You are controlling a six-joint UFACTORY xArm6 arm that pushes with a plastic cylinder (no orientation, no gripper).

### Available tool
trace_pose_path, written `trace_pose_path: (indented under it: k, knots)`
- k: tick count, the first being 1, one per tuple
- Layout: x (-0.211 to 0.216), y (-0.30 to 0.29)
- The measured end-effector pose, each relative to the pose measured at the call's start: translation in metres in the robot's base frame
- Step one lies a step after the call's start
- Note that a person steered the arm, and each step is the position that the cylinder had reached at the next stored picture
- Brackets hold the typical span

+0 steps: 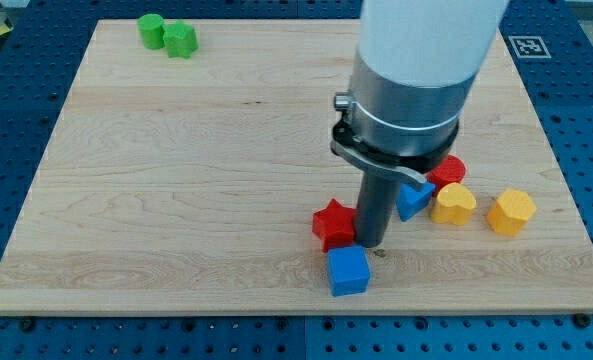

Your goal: Point your arm at the yellow hexagon

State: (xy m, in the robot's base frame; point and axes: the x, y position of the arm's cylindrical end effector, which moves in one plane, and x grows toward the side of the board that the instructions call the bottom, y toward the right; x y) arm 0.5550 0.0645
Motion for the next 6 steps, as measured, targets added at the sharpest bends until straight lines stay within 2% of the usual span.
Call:
trace_pose_path:
  k: [2, 4, 6]
  knots:
    - [0.001, 0.117]
    - [0.021, 0.192]
    - [-0.033, 0.215]
